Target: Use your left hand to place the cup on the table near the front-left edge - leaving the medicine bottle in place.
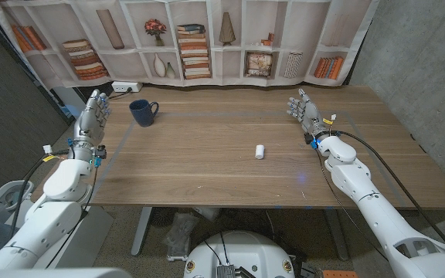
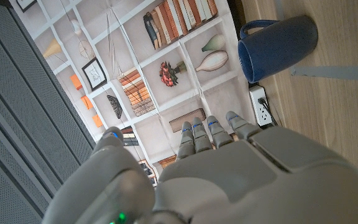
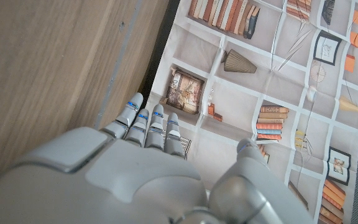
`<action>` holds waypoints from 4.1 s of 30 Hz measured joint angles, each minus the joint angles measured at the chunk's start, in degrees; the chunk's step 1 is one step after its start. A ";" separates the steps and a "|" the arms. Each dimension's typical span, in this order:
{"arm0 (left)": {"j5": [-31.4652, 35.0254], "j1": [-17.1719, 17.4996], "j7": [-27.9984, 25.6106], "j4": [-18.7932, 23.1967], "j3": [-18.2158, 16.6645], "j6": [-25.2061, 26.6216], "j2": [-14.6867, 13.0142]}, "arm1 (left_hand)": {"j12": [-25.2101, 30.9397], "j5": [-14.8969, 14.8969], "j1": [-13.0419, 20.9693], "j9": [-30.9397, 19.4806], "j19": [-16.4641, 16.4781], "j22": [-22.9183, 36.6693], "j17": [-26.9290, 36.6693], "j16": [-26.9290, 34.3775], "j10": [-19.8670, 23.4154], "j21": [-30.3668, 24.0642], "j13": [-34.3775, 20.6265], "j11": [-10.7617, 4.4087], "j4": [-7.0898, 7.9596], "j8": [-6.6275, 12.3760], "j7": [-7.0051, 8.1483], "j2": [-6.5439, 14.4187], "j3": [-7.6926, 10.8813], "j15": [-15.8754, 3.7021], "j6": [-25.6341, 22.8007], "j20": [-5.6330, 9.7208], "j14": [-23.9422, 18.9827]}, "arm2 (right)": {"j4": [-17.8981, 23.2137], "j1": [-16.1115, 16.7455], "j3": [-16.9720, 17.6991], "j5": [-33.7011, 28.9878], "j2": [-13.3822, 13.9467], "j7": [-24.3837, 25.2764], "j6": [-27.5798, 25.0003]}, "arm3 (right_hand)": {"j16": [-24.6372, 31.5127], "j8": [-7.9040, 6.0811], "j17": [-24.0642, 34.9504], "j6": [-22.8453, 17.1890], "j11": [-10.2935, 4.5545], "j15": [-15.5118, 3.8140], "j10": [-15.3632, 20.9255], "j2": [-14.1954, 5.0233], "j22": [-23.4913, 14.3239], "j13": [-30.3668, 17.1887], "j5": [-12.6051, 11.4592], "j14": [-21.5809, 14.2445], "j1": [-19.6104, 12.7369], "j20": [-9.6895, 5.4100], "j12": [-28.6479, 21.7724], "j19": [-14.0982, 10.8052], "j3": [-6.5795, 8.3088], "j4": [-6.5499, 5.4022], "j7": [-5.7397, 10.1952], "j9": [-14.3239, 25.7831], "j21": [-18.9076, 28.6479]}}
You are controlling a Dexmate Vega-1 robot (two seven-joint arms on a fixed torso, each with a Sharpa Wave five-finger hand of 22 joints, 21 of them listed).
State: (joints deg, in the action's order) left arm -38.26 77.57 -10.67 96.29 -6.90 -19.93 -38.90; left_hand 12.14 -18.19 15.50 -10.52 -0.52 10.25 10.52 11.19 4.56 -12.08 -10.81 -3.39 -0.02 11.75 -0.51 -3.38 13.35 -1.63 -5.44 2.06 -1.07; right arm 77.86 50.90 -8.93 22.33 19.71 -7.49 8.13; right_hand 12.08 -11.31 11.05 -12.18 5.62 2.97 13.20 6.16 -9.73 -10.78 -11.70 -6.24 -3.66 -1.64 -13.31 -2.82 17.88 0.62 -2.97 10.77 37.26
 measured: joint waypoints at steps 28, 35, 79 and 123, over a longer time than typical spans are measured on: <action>0.00 0.03 -0.39 -2.99 -1.78 -0.65 0.79 | 0.00 0.00 0.23 0.00 -0.01 0.00 0.00 0.00 0.62 0.00 0.01 -0.61 0.00 0.00 0.20 0.23 -0.46 -0.31 -0.83 -0.01 -0.31 | 2.35 1.18 -0.07 -0.09 0.50 1.23 -0.47 | 0.00 0.00 0.00 0.00 -0.21 0.00 0.21 -0.30 0.00 0.00 0.00 0.00 -0.30 0.00 0.00 0.00 -0.35 -0.02 0.00 0.00 -0.44; 0.22 -0.73 -0.58 -4.16 -1.80 -0.85 0.96 | 0.00 0.00 0.76 0.00 -0.01 0.00 0.00 0.00 0.62 0.00 0.01 -0.61 0.00 0.00 0.20 0.15 -0.46 -0.24 -0.83 -0.01 -0.82 | 2.89 1.43 -0.14 -0.09 0.66 1.62 -0.65 | 0.00 0.00 0.00 0.00 0.10 0.01 0.52 -0.30 0.00 0.00 0.00 0.00 -0.30 0.00 0.00 0.01 -0.35 -0.02 0.00 0.00 -0.88; 6.82 -0.81 -7.92 -4.45 -1.93 1.94 -0.83 | -0.95 0.00 16.60 -0.29 -0.43 0.00 0.02 -0.45 -2.99 0.66 -0.28 -0.30 -8.85 -0.45 0.31 -3.19 1.12 1.21 4.43 0.00 1.25 | 4.28 2.24 -0.66 -0.06 0.85 2.92 -1.12 | -0.22 0.00 0.00 0.00 0.10 0.11 0.51 -0.98 0.01 0.00 0.00 -0.10 -0.98 0.08 0.00 -0.54 -0.34 -0.02 0.00 0.00 -1.89; 14.91 -3.04 -14.68 -5.00 -0.18 7.35 -2.72 | -0.94 0.00 18.31 -0.56 -1.05 0.00 0.30 -0.44 -5.76 0.66 -0.26 0.19 -8.84 -1.33 -0.82 -6.72 -3.34 1.60 10.07 -0.01 2.91 | 5.46 2.99 -0.39 0.16 1.33 3.66 -1.33 | -0.22 0.00 0.00 0.00 0.10 0.42 0.51 -0.98 0.01 0.00 0.00 -0.41 -0.98 0.31 0.00 -0.92 -0.58 0.22 0.00 -0.01 -2.77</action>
State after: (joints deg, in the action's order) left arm -23.35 74.53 -25.35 91.29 -7.08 -12.58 -41.62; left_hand 11.20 -18.19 33.80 -11.07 -1.57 10.25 10.82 10.75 -1.20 -11.42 -11.07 -3.20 -8.86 10.42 -1.33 -10.10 10.01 -0.03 4.62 2.05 1.84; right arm 83.32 53.89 -9.32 22.49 21.04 -3.82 6.80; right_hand 11.86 -11.31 11.05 -12.18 5.72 3.39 13.71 5.18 -9.72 -10.78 -11.70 -6.66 -4.64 -1.33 -13.31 -3.74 17.30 0.84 -2.97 10.77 34.49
